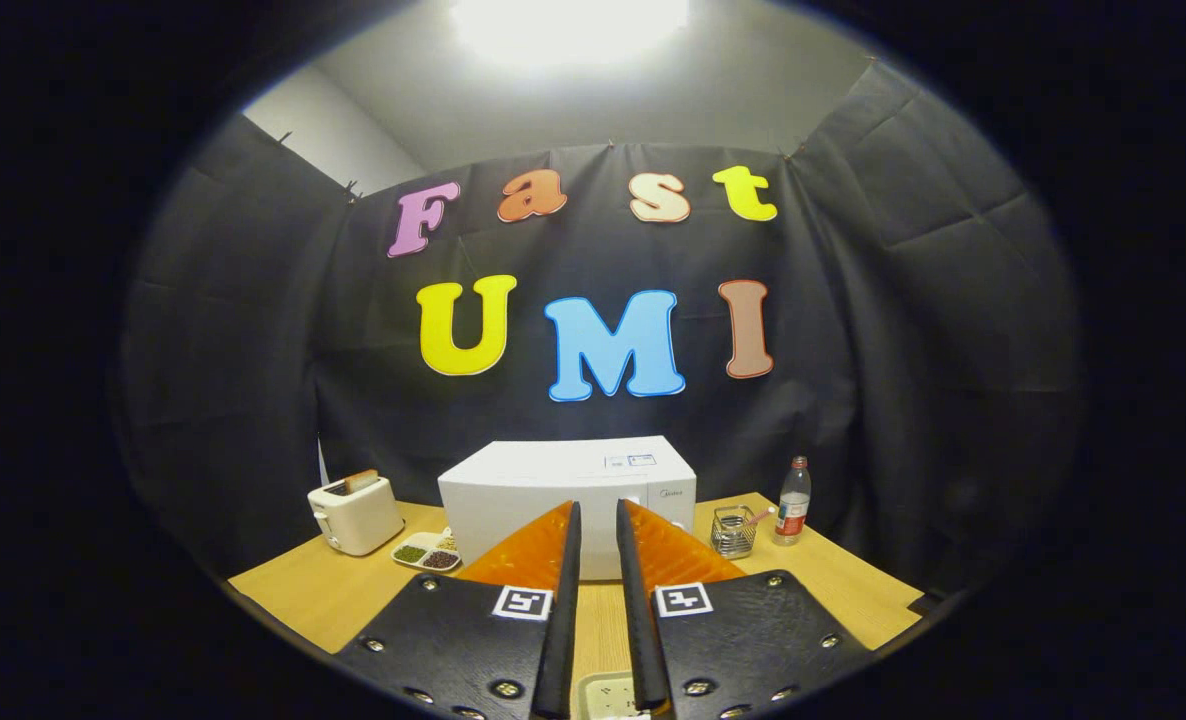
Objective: Open the microwave, put the food inside, and close the microwave door.
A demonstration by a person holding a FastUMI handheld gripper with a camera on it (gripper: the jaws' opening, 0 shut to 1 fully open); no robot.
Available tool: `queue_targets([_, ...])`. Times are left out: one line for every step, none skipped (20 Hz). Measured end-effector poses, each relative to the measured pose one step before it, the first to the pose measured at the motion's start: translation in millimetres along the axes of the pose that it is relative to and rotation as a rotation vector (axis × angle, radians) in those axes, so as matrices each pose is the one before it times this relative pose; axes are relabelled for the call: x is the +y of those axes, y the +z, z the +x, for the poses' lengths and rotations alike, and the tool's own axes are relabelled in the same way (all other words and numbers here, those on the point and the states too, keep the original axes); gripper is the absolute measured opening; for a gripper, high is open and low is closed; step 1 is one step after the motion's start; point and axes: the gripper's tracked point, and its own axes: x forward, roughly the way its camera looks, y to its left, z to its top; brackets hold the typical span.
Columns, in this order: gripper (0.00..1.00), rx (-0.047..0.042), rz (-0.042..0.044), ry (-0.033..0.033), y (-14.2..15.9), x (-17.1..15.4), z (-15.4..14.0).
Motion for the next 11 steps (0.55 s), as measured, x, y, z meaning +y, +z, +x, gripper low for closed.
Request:
queue_targets([0.28, 0.00113, 0.01179, 0.00696, 0.30, 2.28, -4.22])
queue_targets([0.46, 0.00295, 0.00901, 0.00515, 0.13, 1.56, -4.41])
queue_targets([0.64, 0.00216, 0.00246, -0.00984, -2.04, -2.28, -3.77])
queue_targets([0.81, 0.00313, -0.00663, -0.01802, -2.36, -3.79, -2.19])
queue_targets([0.99, -0.00074, -0.00722, -0.01737, -1.04, -4.38, -3.90])
queue_targets([0.99, -0.00231, -0.00858, -0.00310, 0.05, 0.00, -3.01])
queue_targets([0.99, -0.00325, -0.00728, 0.00245, -0.24, 1.11, -2.80])
queue_targets([0.99, -0.00822, -0.00930, 0.00339, 2.08, 0.27, -1.90])
queue_targets([0.99, -0.00704, -0.01060, -0.00214, 1.88, -2.42, -0.76])
queue_targets([0.99, -0.00856, -0.00403, -0.00449, 3.10, -2.04, -1.27])
queue_targets([0.99, -0.00626, 0.00093, -0.00041, 2.46, -0.91, -0.42])
